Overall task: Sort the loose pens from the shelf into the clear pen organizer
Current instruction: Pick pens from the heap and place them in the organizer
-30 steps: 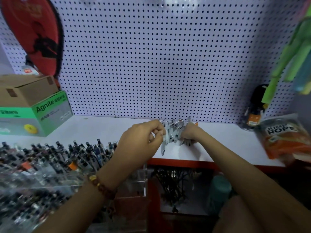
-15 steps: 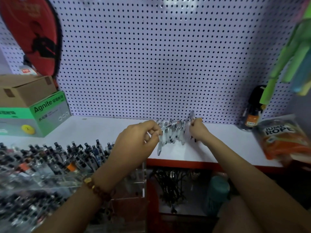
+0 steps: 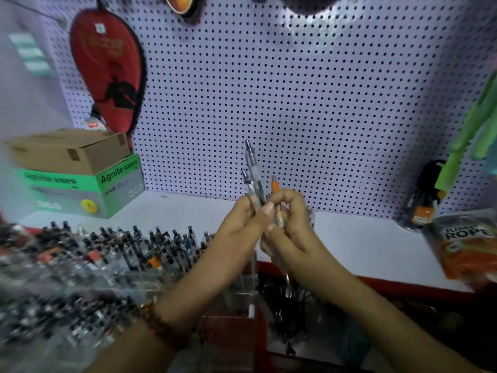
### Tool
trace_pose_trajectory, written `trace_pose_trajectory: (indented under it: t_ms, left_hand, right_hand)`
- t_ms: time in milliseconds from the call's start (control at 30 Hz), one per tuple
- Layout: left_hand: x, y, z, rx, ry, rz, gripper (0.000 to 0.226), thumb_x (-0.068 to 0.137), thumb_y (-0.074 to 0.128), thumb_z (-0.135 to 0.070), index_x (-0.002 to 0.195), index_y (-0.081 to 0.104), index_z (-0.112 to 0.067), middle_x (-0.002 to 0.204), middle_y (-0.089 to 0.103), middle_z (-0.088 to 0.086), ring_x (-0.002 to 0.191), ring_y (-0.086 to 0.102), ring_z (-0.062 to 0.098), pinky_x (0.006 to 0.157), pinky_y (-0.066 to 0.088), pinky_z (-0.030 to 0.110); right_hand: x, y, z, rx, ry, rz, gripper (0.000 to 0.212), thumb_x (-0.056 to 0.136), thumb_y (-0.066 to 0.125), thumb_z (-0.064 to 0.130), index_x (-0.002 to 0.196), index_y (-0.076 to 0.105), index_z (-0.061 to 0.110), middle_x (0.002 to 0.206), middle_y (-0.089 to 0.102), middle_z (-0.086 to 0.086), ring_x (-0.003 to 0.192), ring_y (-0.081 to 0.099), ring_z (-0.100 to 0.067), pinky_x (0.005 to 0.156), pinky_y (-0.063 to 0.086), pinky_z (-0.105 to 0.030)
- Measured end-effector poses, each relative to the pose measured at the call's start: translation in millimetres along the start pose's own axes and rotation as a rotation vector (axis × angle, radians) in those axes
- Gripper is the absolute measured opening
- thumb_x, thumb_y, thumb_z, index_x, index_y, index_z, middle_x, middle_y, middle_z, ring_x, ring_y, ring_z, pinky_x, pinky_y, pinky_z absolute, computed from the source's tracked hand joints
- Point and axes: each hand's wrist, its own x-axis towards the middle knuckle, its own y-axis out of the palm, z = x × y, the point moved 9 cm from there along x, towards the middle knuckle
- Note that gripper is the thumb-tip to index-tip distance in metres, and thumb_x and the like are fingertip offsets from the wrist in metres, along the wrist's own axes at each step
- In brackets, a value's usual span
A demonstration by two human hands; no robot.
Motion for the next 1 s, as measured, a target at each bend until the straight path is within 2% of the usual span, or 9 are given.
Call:
trace_pose_trajectory:
  t_ms: [100, 200, 333, 433, 500, 567, 733, 867, 1000]
  left_hand:
    - [-23.7, -15.7, 7.7, 0.025, 0.010, -0.177, 0.016, 0.100, 0.042, -0.019, 0.106, 0.055, -0.014, 0.088, 0.067, -0.005, 0.075, 0.064, -0.005, 0.065, 0.048, 0.009]
    - [-45.6, -31.8, 16.1, 0.016, 0.008, -0.260, 0.019, 0.099, 0.042, -0.021, 0.103, 0.056, -0.008, 0.082, 0.068, 0.006, 0.069, 0.065, 0.006, 0.059, 0.049, 0.016]
    - [-64.5, -51.8, 18.1, -0.023, -0.022, -0.283, 0.025, 0.099, 0.042, -0.024, 0.108, 0.057, -0.006, 0.074, 0.071, 0.004, 0.063, 0.066, 0.017, 0.049, 0.052, 0.025]
    - [-74.3, -64.0, 22.0, -0.009, -0.013, -0.338, 0.029, 0.097, 0.044, -0.026, 0.104, 0.057, -0.001, 0.071, 0.068, 0.009, 0.057, 0.063, 0.015, 0.046, 0.048, 0.022]
    - [-79.0, -72.4, 27.4, -0.026, -0.002, -0.376, 0.030, 0.094, 0.045, -0.030, 0.103, 0.057, -0.004, 0.081, 0.067, 0.020, 0.067, 0.064, 0.022, 0.056, 0.051, 0.027]
    - [-83.3, -77.1, 32.3, -0.061, -0.011, -0.366, 0.035, 0.096, 0.046, -0.033, 0.110, 0.054, -0.002, 0.091, 0.071, 0.014, 0.081, 0.069, 0.021, 0.069, 0.055, 0.031]
    - [-92.6, -61.6, 37.3, 0.080, -0.028, -0.126, 0.019, 0.100, 0.040, -0.011, 0.090, 0.056, -0.008, 0.072, 0.071, -0.013, 0.067, 0.067, 0.000, 0.057, 0.048, 0.011]
    - [-94.1, -61.3, 32.4, 0.453, 0.119, -0.108, 0.035, 0.097, 0.049, -0.006, 0.069, 0.047, -0.028, 0.063, 0.057, -0.025, 0.060, 0.053, -0.010, 0.057, 0.036, 0.005]
    - [-96.5, -62.3, 34.7, 0.468, 0.194, -0.060, 0.037, 0.095, 0.047, -0.032, 0.083, 0.058, 0.001, 0.070, 0.060, 0.003, 0.060, 0.053, 0.009, 0.055, 0.040, 0.019]
  right_hand:
    - [-5.3, 24.3, -12.0, 0.006, -0.045, -0.123, 0.027, 0.091, 0.045, 0.012, 0.113, 0.042, 0.026, 0.106, 0.057, 0.010, 0.076, 0.060, 0.006, 0.075, 0.047, -0.020]
    - [-23.2, 55.1, -9.8, -0.124, -0.104, -0.018, 0.052, 0.097, 0.039, 0.006, 0.136, 0.018, 0.033, 0.115, 0.052, 0.026, 0.093, 0.061, 0.002, 0.080, 0.046, -0.015]
    - [-32.4, 75.3, -9.7, -0.106, -0.018, 0.021, 0.054, 0.099, 0.036, 0.026, 0.145, 0.009, 0.030, 0.126, 0.055, 0.002, 0.104, 0.059, 0.000, 0.085, 0.047, -0.018]
    - [-35.6, 84.0, -12.7, -0.173, 0.003, 0.008, 0.051, 0.097, 0.037, 0.032, 0.141, 0.012, 0.038, 0.135, 0.050, 0.005, 0.120, 0.052, -0.001, 0.097, 0.044, -0.021]
    - [-40.5, 85.8, -7.5, -0.269, -0.040, 0.000, 0.039, 0.097, 0.037, 0.034, 0.132, 0.021, 0.043, 0.117, 0.057, 0.013, 0.102, 0.059, 0.002, 0.084, 0.049, -0.019]
    - [-41.0, 74.4, -1.3, -0.311, -0.056, -0.106, 0.022, 0.098, 0.036, 0.035, 0.119, 0.038, 0.033, 0.086, 0.064, 0.009, 0.071, 0.062, -0.006, 0.062, 0.051, -0.028]
    - [-34.1, 53.7, -8.7, -0.054, 0.092, -0.239, 0.015, 0.099, 0.035, 0.031, 0.098, 0.040, 0.017, 0.080, 0.051, -0.001, 0.074, 0.055, -0.032, 0.069, 0.051, -0.050]
    - [-37.2, 76.5, -22.1, -0.060, 0.211, -0.067, 0.015, 0.101, 0.035, 0.030, 0.090, 0.032, 0.021, 0.080, 0.040, 0.001, 0.064, 0.041, -0.007, 0.062, 0.041, -0.028]
    - [-42.0, 89.6, -16.3, -0.171, 0.168, 0.045, 0.025, 0.086, 0.032, 0.052, 0.092, 0.031, 0.028, 0.077, 0.048, 0.008, 0.063, 0.049, 0.002, 0.060, 0.044, -0.022]
